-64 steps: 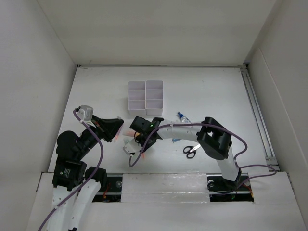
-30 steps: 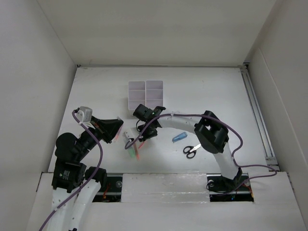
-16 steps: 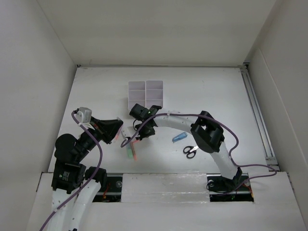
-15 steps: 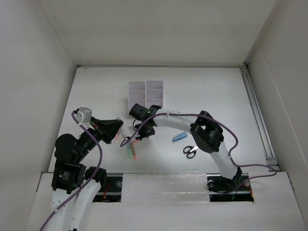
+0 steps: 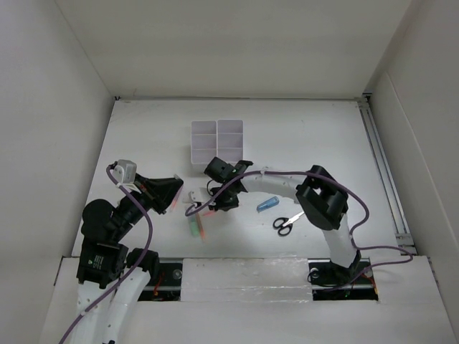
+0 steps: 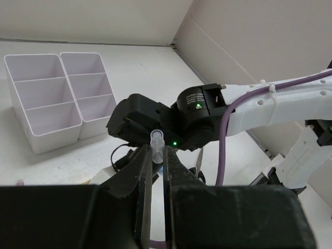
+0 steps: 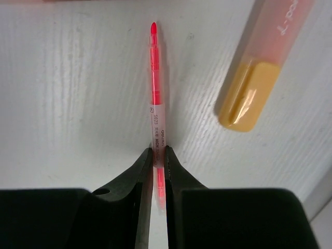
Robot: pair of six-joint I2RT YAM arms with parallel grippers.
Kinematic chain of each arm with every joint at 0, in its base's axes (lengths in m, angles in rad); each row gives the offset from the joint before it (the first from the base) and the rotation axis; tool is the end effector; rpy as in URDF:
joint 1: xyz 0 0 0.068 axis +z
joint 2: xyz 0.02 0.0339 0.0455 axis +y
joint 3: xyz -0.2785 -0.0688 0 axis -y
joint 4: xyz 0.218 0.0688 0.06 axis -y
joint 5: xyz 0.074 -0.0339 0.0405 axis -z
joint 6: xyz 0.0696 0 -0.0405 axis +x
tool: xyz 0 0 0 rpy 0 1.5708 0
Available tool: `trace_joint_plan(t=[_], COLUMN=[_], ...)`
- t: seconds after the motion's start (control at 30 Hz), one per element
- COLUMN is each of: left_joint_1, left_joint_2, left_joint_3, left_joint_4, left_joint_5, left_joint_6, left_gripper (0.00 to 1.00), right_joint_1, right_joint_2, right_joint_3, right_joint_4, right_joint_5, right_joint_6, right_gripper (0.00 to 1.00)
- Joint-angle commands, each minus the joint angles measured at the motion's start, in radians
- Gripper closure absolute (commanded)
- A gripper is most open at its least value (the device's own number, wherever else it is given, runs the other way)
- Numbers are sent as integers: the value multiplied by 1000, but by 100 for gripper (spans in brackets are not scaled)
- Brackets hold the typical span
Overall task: Sort the stationery into containers
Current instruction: Pick up the pen from the center of the board.
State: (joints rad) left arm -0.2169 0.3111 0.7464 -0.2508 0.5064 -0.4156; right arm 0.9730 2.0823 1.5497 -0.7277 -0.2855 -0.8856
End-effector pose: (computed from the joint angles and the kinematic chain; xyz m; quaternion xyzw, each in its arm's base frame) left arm 0.0511 -0.0458 0.3698 0.1304 0.6347 -0.3837 0.6580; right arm 0.2188 0.3562 0.1633 -0.7967 0.5676 0.1471 0.1468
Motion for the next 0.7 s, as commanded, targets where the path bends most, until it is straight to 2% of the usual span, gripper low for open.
trace_joint_plan(t=[0.0,0.2,0.33,0.43,0.53,0.57,0.67], left_joint_1=[-6,-6,-6,-6,-6,-6,-6], left_joint_2=[0,-10,13,13,22,34,45], left_joint_3=[7,7,25,5,-31,-51,-99], left_joint_4=[45,36,36,67,174,239,356], left_joint_5=[-9,-32,-54,-57,15,47,83], left_joint_6=[15,15,6,-29,-95,-113,-198], left_gripper=[100,100,100,100,100,100,100], right_joint_1=[-10,-79,-137,-157,-145,-134,-134], right_joint_2=[-62,-328,-603,-701,-803,-839,-892], right_joint_3=[-60,-224,-283,-304,-359,-391,-433], right_joint_4=[19,166,286,342,448,496,520], right_joint_5=[-66,-158,-115,-115,-92,-42,-27], right_joint_6=[129,227,497,600,738,822,933], right_gripper=[100,100,100,100,100,100,100])
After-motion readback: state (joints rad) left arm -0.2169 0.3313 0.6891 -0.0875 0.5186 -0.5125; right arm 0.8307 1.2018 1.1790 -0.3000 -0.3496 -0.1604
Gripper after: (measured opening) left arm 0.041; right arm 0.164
